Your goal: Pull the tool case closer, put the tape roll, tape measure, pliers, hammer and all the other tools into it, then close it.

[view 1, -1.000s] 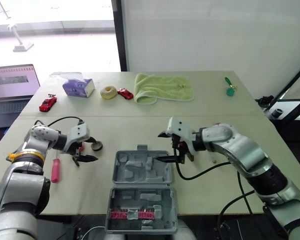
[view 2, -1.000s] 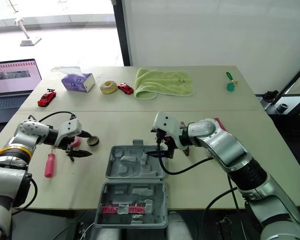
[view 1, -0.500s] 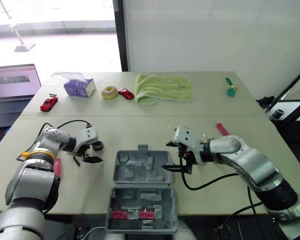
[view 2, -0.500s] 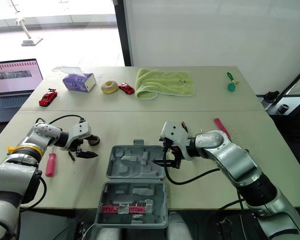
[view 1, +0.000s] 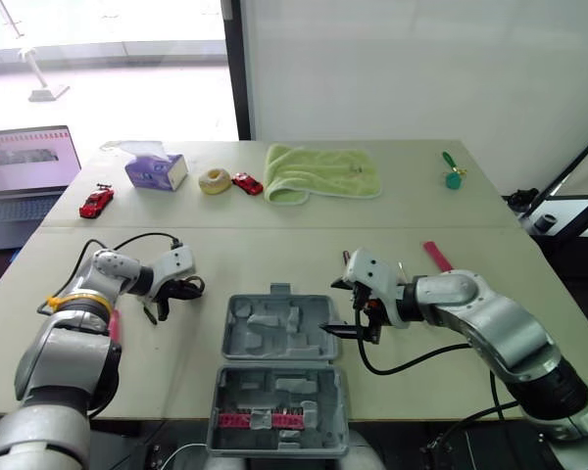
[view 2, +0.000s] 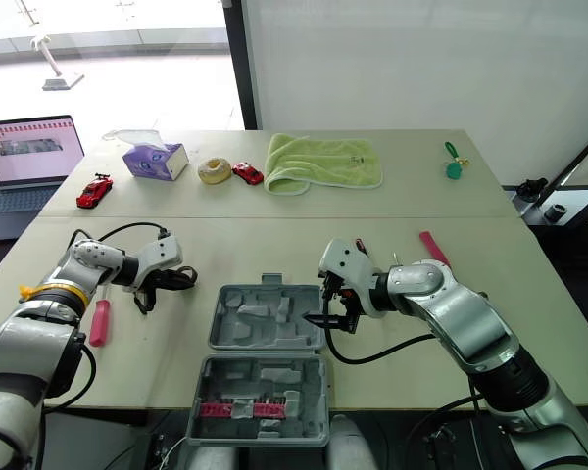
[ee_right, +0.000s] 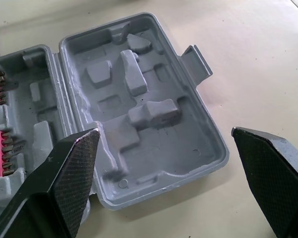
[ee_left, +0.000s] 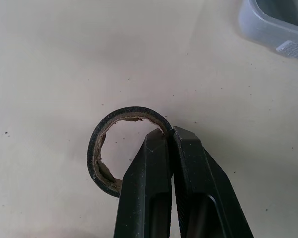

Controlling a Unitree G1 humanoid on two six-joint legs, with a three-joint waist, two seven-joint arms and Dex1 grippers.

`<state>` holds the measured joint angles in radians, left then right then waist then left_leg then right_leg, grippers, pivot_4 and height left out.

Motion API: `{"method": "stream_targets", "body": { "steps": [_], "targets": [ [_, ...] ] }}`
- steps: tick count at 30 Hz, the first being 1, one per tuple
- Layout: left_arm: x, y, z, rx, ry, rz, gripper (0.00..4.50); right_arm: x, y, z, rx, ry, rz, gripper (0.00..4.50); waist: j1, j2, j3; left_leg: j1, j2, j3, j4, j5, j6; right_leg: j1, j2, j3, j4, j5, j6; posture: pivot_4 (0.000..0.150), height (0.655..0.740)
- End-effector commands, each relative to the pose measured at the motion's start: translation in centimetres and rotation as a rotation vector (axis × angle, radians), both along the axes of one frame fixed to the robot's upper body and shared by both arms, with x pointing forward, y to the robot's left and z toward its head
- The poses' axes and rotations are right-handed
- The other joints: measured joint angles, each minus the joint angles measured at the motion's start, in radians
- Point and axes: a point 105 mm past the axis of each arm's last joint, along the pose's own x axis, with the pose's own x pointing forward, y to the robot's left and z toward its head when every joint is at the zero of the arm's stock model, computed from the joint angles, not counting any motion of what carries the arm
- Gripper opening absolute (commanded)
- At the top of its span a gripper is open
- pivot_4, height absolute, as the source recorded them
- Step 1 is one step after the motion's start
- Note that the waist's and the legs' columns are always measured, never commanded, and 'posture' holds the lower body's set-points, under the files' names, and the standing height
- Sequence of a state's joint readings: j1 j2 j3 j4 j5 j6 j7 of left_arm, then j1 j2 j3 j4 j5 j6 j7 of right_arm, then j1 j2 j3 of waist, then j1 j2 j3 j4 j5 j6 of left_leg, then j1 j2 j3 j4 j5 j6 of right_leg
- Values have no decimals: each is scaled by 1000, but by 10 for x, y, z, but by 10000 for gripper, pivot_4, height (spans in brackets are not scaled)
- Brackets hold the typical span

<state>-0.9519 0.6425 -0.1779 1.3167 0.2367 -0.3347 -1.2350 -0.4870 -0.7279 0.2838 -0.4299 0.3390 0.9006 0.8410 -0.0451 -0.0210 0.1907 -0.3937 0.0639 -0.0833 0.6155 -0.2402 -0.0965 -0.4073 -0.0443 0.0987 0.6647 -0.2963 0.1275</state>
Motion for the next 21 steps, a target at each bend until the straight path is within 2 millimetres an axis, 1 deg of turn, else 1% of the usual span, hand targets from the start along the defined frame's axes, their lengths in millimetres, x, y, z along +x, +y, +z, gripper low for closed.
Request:
{"method": "stream_targets", "body": {
  "steps": [1,3,5,7,10,15,18,21],
  "targets": [
    [6,-4,28,-72,-49,-38,275,-1,1,11,13,-47,15,45000,0,0,0,0,0,0,0,0,0,0,0,0,0,0,0,1500,7400],
    [5,-17,48,-168,-28,-105,275,-1,2,10,13,-47,15,45000,0,0,0,0,0,0,0,0,0,0,0,0,0,0,0,1500,7400],
    [2,-27,59,-203,1,-184,275,-1,3,9,16,-46,16,45000,2,-1,0,-1,0,0,0,0,0,0,0,0,0,0,0,1500,7400],
    [-3,-33,61,-208,35,-245,275,0,4,9,18,-47,20,45000,1,-1,0,-1,0,0,0,0,0,0,0,0,0,0,0,1500,7400],
    [-3,-45,64,-208,46,-295,275,0,6,8,22,-47,23,45000,-2,-1,0,-1,0,0,0,0,0,0,0,0,0,0,0,1500,7400],
    [-6,-73,51,-94,92,-437,275,-1,12,8,33,-49,30,45000,-3,-1,0,0,0,-1,0,0,0,0,0,0,0,0,0,1500,7400],
    [-10,-77,43,-22,94,-506,275,-2,15,8,38,-49,29,45000,-2,-1,0,-1,0,-1,0,0,0,0,0,0,0,0,0,1500,7400],
    [-13,-80,36,2,103,-545,275,-4,16,8,45,-44,25,45000,-3,-1,1,-1,0,-1,0,0,0,0,0,0,0,0,0,1500,7400]
  ]
}}
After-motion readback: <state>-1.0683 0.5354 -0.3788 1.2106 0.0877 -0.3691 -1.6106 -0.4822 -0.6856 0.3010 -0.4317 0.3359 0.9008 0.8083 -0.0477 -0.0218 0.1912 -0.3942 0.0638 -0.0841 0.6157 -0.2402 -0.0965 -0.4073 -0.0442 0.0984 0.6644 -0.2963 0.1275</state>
